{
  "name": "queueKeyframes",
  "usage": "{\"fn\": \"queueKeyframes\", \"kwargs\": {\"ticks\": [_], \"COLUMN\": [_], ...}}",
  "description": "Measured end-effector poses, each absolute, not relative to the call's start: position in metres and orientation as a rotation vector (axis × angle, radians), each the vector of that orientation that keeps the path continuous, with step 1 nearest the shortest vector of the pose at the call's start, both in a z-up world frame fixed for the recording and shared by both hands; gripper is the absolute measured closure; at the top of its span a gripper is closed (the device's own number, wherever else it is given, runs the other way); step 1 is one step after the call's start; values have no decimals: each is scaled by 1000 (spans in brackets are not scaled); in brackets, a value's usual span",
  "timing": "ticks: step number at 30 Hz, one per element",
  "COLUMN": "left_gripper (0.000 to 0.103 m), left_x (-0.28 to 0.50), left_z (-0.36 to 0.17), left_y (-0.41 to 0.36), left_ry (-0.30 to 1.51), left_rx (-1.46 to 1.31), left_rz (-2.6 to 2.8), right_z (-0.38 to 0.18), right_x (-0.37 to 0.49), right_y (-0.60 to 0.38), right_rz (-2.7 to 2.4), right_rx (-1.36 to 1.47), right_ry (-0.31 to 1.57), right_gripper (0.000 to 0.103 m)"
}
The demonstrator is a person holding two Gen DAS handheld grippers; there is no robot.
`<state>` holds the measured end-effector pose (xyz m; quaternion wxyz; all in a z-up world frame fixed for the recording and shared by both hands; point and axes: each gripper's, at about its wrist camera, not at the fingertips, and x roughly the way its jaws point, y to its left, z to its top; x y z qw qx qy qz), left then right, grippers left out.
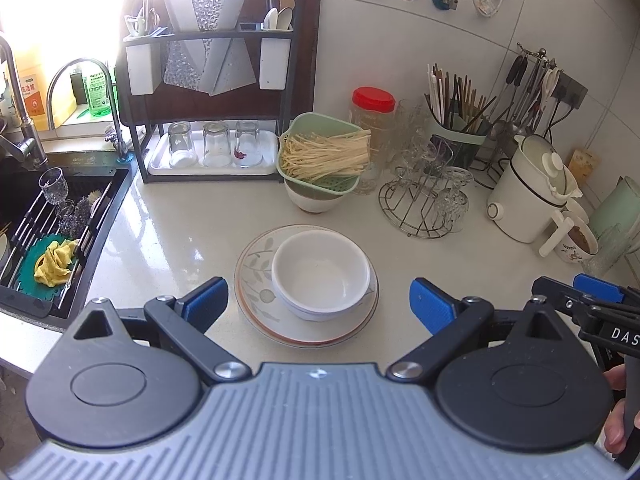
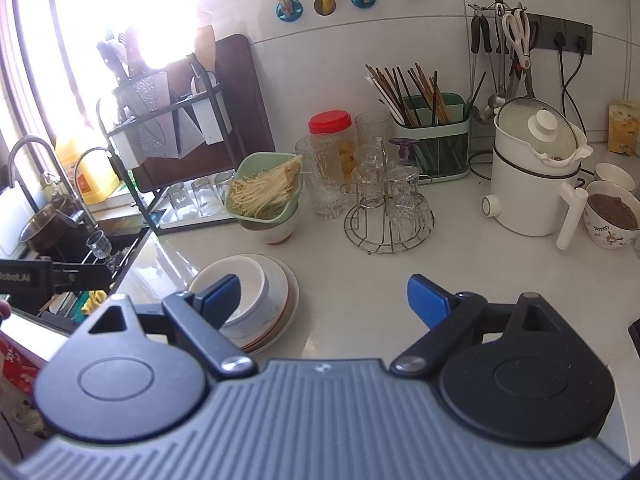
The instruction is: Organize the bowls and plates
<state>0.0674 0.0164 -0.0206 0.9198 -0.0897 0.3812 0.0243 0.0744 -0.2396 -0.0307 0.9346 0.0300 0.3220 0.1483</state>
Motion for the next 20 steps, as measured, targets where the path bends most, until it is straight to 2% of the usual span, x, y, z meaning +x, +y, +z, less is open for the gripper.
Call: {"fn": "queueKeyframes", "kwargs": {"ticks": [20], "left_gripper": [4], "left_x": [69], "left_z": [-21], "left_y": [15], "left_ry": [784], "left_rx": [-178], "left_rz": [45], "right_z": [-30], "right_x": [73], "right_y": [-239], "right_rz": [310], "right_rx": [55], "right_ry": [650], "right_gripper": [11]}}
